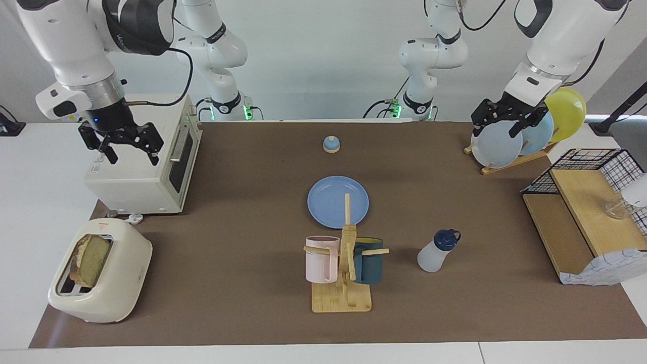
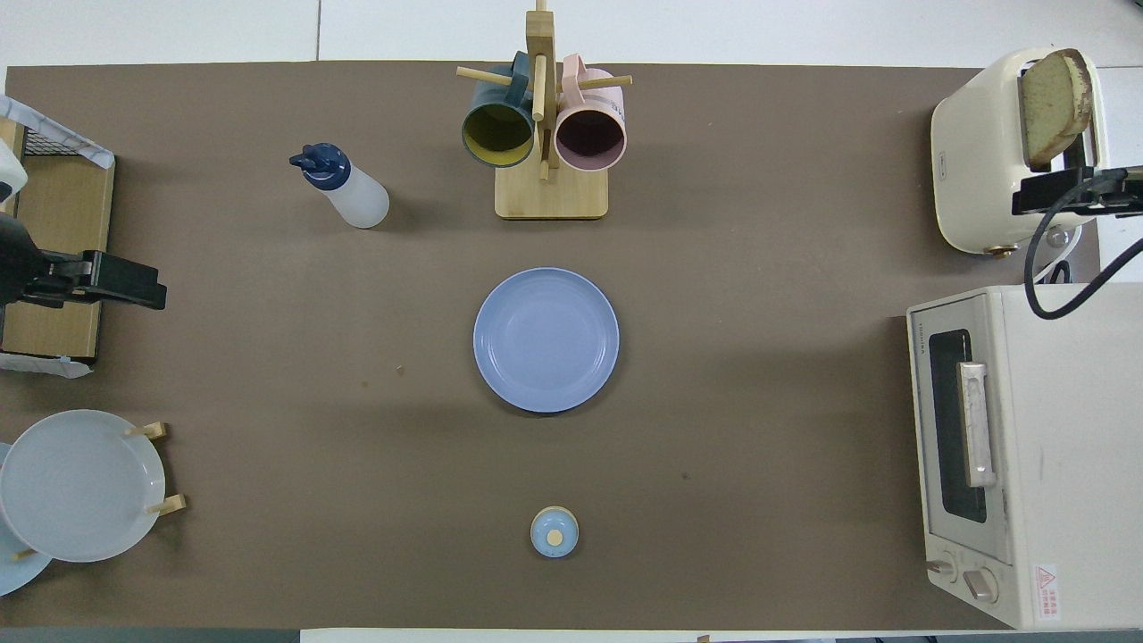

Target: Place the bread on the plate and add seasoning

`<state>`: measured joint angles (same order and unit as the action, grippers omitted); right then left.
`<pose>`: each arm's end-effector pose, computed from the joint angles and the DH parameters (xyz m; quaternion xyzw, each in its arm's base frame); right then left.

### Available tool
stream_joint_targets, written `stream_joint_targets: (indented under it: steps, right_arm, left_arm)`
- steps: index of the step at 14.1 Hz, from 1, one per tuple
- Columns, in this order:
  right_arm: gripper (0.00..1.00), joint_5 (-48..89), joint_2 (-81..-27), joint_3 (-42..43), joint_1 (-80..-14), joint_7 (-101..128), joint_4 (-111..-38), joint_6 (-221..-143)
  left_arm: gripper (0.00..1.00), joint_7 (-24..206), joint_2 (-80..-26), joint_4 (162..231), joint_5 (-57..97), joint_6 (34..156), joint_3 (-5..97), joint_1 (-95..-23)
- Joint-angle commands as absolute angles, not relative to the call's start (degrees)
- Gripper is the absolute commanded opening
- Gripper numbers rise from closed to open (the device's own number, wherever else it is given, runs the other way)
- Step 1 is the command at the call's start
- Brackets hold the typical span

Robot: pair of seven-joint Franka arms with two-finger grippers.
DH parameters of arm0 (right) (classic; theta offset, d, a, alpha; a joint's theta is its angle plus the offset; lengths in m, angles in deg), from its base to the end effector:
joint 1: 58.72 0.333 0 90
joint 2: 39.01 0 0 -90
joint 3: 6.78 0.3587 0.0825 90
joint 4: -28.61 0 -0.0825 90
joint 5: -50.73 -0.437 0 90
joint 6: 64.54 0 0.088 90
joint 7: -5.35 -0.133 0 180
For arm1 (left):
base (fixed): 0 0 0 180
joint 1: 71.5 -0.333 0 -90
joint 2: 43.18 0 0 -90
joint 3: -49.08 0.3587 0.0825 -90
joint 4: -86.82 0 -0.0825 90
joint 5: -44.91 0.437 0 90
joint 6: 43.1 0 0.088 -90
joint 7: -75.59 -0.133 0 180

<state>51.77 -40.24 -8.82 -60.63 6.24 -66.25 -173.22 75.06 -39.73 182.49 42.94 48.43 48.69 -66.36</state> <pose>0.6467 -0.0462 0.6149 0.9936 -0.0245 0.1092 0.0139 0.5839 -0.0612 0.6275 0.9985 -0.0523 -0.0068 0.0167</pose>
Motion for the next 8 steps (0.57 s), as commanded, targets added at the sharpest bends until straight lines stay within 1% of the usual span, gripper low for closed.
stream_joint_targets:
  steps: [1, 3, 6, 8]
  right_arm:
    - [1.00, 51.8, -39.4, -8.5, -61.9, 8.7, -70.8, -180.8]
    - [1.00, 51.9, -39.9, -8.6, -62.8, 8.9, -72.4, -186.3]
    - [1.00, 52.7, -40.7, -8.6, -64.6, 12.5, -72.2, -190.6]
    - [1.00, 54.2, -41.8, -8.6, -65.6, 15.4, -72.0, -193.8]
  left_arm:
    - [1.00, 75.2, -35.9, 189.5, 43.5, 55.1, 48.9, -65.6]
    - [1.00, 75.2, -34.4, 193.2, 43.4, 59.4, 48.9, -65.6]
    - [1.00, 75.2, -33.0, 198.2, 43.4, 65.3, 48.9, -64.6]
    - [1.00, 75.2, -32.1, 202.7, 43.4, 70.8, 48.9, -63.1]
